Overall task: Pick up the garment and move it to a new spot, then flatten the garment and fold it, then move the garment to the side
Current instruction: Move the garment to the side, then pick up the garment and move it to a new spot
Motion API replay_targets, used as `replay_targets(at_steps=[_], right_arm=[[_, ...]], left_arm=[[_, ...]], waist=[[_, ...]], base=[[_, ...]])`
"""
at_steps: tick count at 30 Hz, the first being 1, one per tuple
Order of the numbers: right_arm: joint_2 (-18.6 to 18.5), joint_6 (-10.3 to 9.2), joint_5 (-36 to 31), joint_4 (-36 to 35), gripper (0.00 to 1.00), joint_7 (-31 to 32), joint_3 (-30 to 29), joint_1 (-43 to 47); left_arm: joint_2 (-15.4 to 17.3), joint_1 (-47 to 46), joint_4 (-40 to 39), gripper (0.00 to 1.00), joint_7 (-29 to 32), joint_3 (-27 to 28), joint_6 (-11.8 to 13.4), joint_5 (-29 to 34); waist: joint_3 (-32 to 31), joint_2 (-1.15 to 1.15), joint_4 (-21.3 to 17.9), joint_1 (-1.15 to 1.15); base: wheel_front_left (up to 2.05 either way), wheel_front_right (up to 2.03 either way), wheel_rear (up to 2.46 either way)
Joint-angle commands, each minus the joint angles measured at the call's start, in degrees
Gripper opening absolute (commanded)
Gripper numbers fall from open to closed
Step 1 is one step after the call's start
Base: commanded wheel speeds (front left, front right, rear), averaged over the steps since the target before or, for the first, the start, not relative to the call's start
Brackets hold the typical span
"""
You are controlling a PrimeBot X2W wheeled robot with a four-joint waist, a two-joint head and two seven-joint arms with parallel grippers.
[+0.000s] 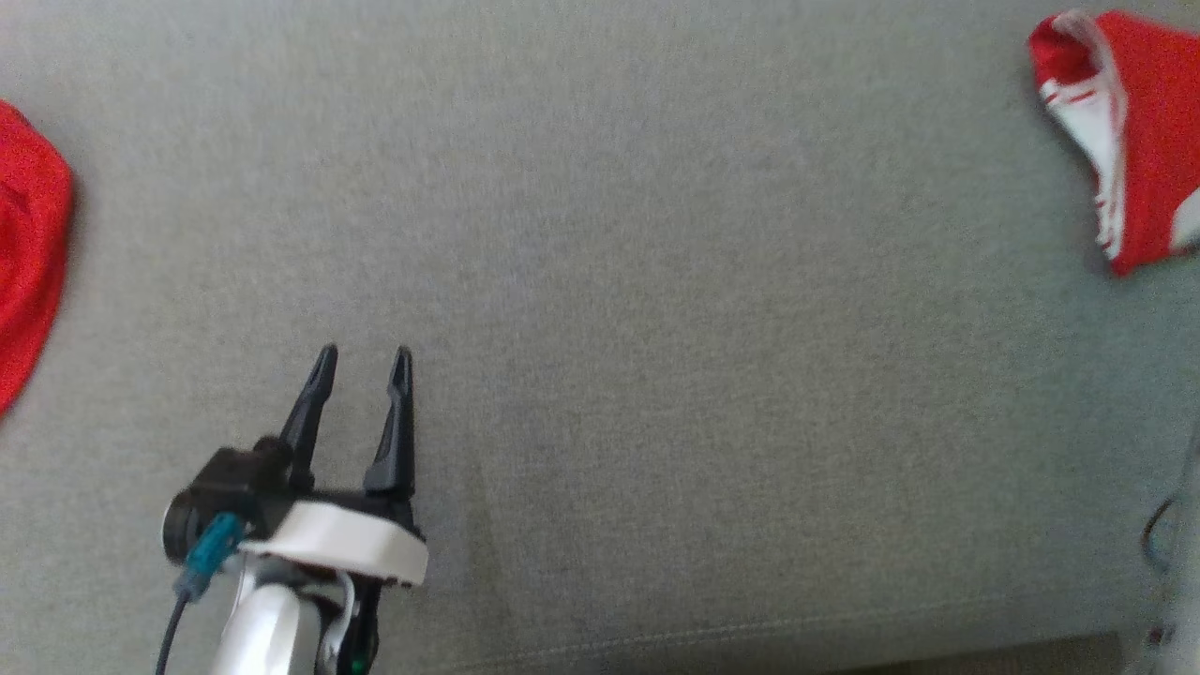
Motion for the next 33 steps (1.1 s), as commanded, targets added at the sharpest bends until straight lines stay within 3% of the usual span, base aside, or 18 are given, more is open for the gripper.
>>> replay_targets(at_steps=[1, 7, 12, 21, 27, 33], right_arm=[[0.2, -0.04, 2.0, -3.9, 1.0, -0.7, 2.3, 1.5], [2.4, -0.04, 11.4, -18.3, 1.0, -0.6, 6.4, 20.7], [4.6, -0.04, 17.5, -21.7, 1.0, -3.1, 10.3, 31.6], [5.8, -0.04, 16.9, -12.1, 1.0, -11.7, 16.3, 40.9], [5.9, -0.04, 15.7, -5.1, 1.0, -14.1, 16.5, 40.9], [5.9, -0.04, 15.9, -3.0, 1.0, -14.4, 17.4, 39.9]], left_arm=[[0.1, 0.0, -1.5, 1.0, -0.3, 2.3, 0.3, -0.4], [0.1, 2.5, -0.6, 1.0, -0.3, 1.5, 1.1, -1.8], [0.1, 5.2, 0.3, 1.0, -0.3, 2.1, 1.9, -1.6], [0.1, 8.0, 1.8, 1.0, -0.3, 3.5, 1.4, -0.9], [0.1, 8.1, 2.3, 1.0, -0.3, 3.9, 0.9, -0.8], [0.1, 7.8, 2.1, 1.0, -0.3, 3.7, 1.0, -1.0]], waist=[[-4.9, 0.0, -0.3, 0.0], [-11.0, 0.0, 2.1, 0.0], [-14.4, 0.0, 3.0, 0.0], [-16.2, 0.0, 6.1, 0.0], [-16.4, 0.0, 6.8, 0.0], [-16.3, 0.0, 6.7, 0.0]], base=[[0.0, 0.0, 0.0], [0.0, 0.0, 0.0], [0.0, 0.0, 0.0], [0.0, 0.0, 0.0], [0.0, 0.0, 0.0], [0.0, 0.0, 0.0]])
